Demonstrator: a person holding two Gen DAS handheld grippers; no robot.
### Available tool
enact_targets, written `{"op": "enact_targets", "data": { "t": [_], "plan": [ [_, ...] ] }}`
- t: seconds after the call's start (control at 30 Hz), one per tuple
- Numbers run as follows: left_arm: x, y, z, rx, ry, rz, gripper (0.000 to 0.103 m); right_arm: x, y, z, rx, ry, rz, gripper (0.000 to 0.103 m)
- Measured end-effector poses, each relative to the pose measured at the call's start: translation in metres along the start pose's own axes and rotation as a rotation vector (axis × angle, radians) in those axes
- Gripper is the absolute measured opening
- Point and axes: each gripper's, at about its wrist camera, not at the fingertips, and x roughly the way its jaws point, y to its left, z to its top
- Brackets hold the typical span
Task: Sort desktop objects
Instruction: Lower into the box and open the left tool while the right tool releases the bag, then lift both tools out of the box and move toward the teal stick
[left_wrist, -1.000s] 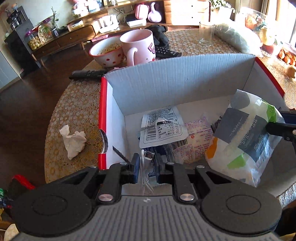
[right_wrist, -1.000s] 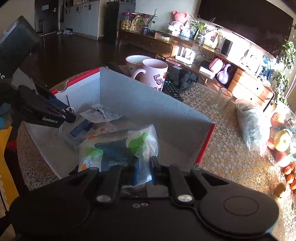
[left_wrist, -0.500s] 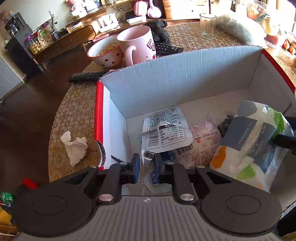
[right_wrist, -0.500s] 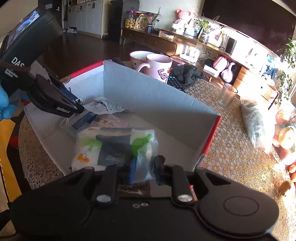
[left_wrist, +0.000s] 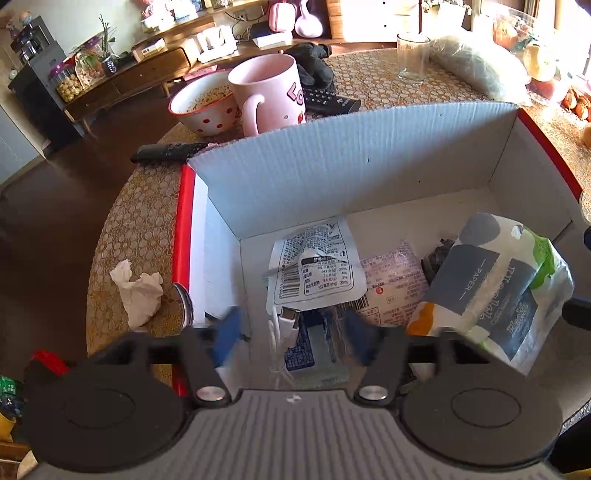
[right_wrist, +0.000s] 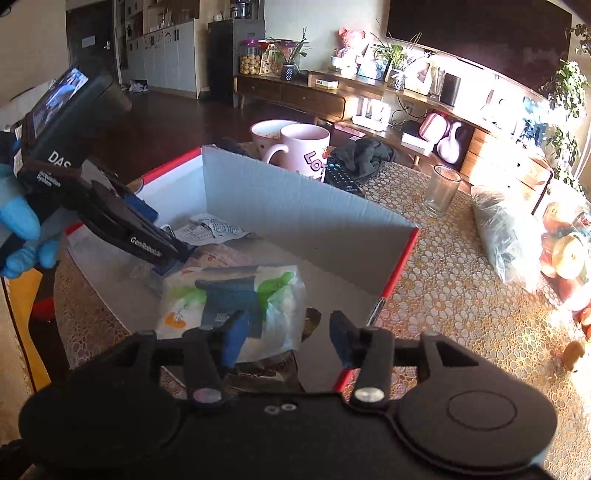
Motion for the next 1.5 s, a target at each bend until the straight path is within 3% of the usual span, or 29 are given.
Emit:
{"op": "enact_targets", "data": {
  "t": [0.37,0.73,1.1,1.3,1.5],
  "plan": [
    [-0.019,0.002,-0.004,-0.041,-0.025,-0.011,0.071,-0.019,0.001,-0.004,0.017,-0.025,0.033,0.059],
    [-0.06,-0.003,-0.021,-0.078,-0.127,-0.029,0.071,-0.037,0.007,-0.009,0.025,-0.024,0.058,0.066],
    [-0.087,-0.024,-0.036,-0.078,-0.151,-0.068,0.071,-0.068,0.004,-0.022,0.046,-0.061,0.058,0.081],
    [-0.102,-0.042,-0.042,-0.066,-0.178,-0.096,0.083,-0.088,-0.005,-0.031,0.077,-0.092,0.052,0.091],
    [-0.115,-0.06,-0.047,-0.073,-0.197,-0.124,0.086,-0.106,-0.015,-0.043,0.103,-0.112,0.031,0.092]
  ]
}}
